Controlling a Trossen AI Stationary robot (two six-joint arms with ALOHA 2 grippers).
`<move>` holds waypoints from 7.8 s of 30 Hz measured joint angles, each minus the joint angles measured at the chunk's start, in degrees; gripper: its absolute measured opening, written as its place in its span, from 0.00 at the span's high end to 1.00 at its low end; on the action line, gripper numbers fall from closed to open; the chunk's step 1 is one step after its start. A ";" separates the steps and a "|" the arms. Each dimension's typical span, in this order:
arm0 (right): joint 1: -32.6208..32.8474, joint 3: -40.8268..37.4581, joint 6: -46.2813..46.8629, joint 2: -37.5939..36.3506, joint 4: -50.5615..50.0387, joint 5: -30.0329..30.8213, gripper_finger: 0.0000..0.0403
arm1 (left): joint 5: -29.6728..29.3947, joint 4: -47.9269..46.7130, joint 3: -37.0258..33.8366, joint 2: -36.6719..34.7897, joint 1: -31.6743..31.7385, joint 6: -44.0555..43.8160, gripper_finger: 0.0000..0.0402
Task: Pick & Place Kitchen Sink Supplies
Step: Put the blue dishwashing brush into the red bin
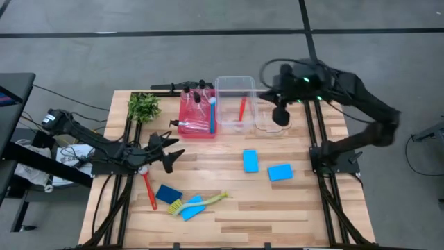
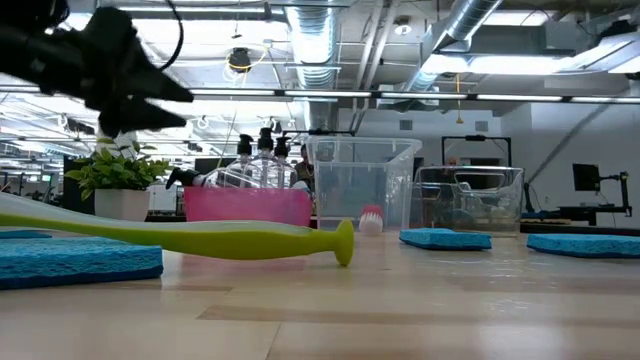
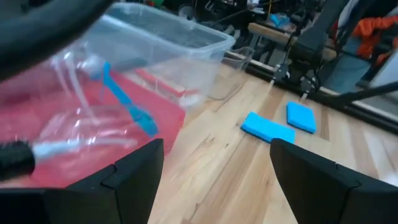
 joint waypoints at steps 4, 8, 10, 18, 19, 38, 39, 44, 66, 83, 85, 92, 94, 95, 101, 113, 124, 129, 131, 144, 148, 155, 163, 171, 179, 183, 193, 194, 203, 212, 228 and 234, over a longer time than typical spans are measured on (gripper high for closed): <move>3.79 -17.72 10.48 -7.78 17.86 1.13 1.00 | 2.34 -0.01 3.46 1.58 0.02 2.46 0.26; 9.43 -27.66 17.84 -7.19 31.04 6.77 1.00 | 11.29 -0.11 5.14 -0.52 0.00 2.17 0.26; 12.49 -29.30 19.90 -4.45 34.45 12.17 1.00 | 16.25 -0.41 5.27 -2.60 0.00 1.30 0.26; 18.23 -27.48 22.04 5.82 34.75 24.59 1.00 | 22.56 -11.85 6.51 -11.24 0.29 -3.66 0.26; 18.23 -27.16 22.11 5.99 35.02 24.64 1.00 | 22.10 -14.95 7.87 -11.25 0.80 -3.64 0.26; 25.69 -26.91 39.09 -4.38 -7.01 32.07 1.00 | 30.71 -30.88 36.46 27.63 29.59 -5.57 0.26; 26.37 -26.91 39.70 -5.13 -7.63 33.10 1.00 | 30.69 -30.20 37.32 29.44 30.35 -6.61 0.26; 29.02 -26.91 40.00 -8.46 -8.64 34.34 1.00 | 28.28 -25.67 39.03 35.60 34.14 -11.62 0.26; 36.52 -26.91 40.00 -12.15 -8.67 34.35 1.00 | 23.58 -15.88 39.08 47.56 39.75 -15.89 0.26; 36.47 -26.91 39.93 -12.09 -8.87 35.62 1.00 | 27.26 -13.58 39.03 47.67 41.39 -12.89 0.26; 36.49 -26.91 39.93 -12.09 -8.88 35.62 1.00 | 27.28 -13.53 39.03 47.67 41.38 -13.05 0.26; 36.49 -26.91 39.93 -12.09 -8.87 35.62 1.00 | 31.40 -8.16 39.08 50.04 41.53 -14.46 0.26; 36.49 -26.91 39.95 -12.09 -8.89 35.62 1.00 | 32.42 -8.46 39.04 51.38 41.51 -14.35 0.26; 36.49 -26.91 39.94 -12.09 -8.89 35.62 1.00 | 32.61 -8.58 39.01 51.84 41.50 -14.40 0.26; 36.48 -26.91 39.95 -12.11 -8.87 35.62 1.00 | 32.33 -8.60 39.01 52.50 41.75 -13.05 0.26; 36.45 -26.91 39.95 -12.09 -8.87 35.62 1.00 | 30.57 -8.84 39.01 52.50 42.97 -13.05 0.26; 36.45 -26.91 39.95 -12.09 -8.87 35.64 1.00 | 31.22 -8.31 39.01 52.50 42.95 -13.05 0.42; 36.45 -26.91 39.95 -12.09 -8.87 35.64 1.00 | 31.33 -7.64 38.99 52.50 42.95 -13.21 0.50; 36.45 -26.91 39.95 -12.09 -8.85 35.64 1.00 | 31.33 -7.61 38.99 52.50 42.95 -13.23 0.52; 36.45 -26.91 40.87 -12.11 -8.61 35.64 1.00 | 33.35 -0.62 39.10 57.58 42.95 -12.01 0.55; 36.45 -26.91 40.88 -12.10 -8.63 35.64 1.00 | 31.83 -1.36 39.03 57.22 42.90 -11.48 0.57; 36.45 -26.91 40.91 -12.11 -8.63 35.62 1.00 | 31.26 -2.29 39.06 57.48 42.91 -11.29 0.63; 36.45 -26.91 41.07 -12.10 -8.63 35.62 1.00 | 31.83 -2.52 39.06 57.28 42.95 -12.68 0.68; 36.45 -26.91 41.07 -12.11 -8.58 35.62 1.00 | 32.71 -3.16 38.86 52.71 43.11 -13.25 0.80; 36.43 -26.91 41.16 -12.09 -8.36 35.62 1.00 | 33.28 -4.30 38.93 49.12 43.21 -11.09 0.95; 36.45 -26.91 41.48 -12.10 -8.36 35.62 1.00 | 34.14 -8.88 38.93 48.82 43.25 -11.03 0.98; 36.45 -26.92 41.48 -12.10 -8.36 35.60 1.00 | 30.64 -10.68 39.01 49.50 43.63 -10.90 0.81; 36.45 -26.91 41.48 -12.09 -8.39 35.60 1.00 | 30.52 -10.36 39.02 49.84 43.65 -11.03 0.78; 36.46 -26.93 40.90 -12.09 -8.39 35.60 1.00 | 32.56 -9.19 39.03 53.21 43.68 -14.72 0.62; 36.47 -26.93 40.86 -12.09 -8.41 35.60 1.00 | 30.36 -9.24 39.10 55.08 43.96 -15.86 0.60; 36.45 -26.93 40.93 -12.09 -8.06 35.62 1.00 | 30.67 -9.70 39.14 55.88 44.48 -17.27 0.60; 36.45 -26.93 41.04 -12.09 -7.97 35.60 1.00 | 30.59 -10.11 39.12 55.88 44.61 -17.29 0.60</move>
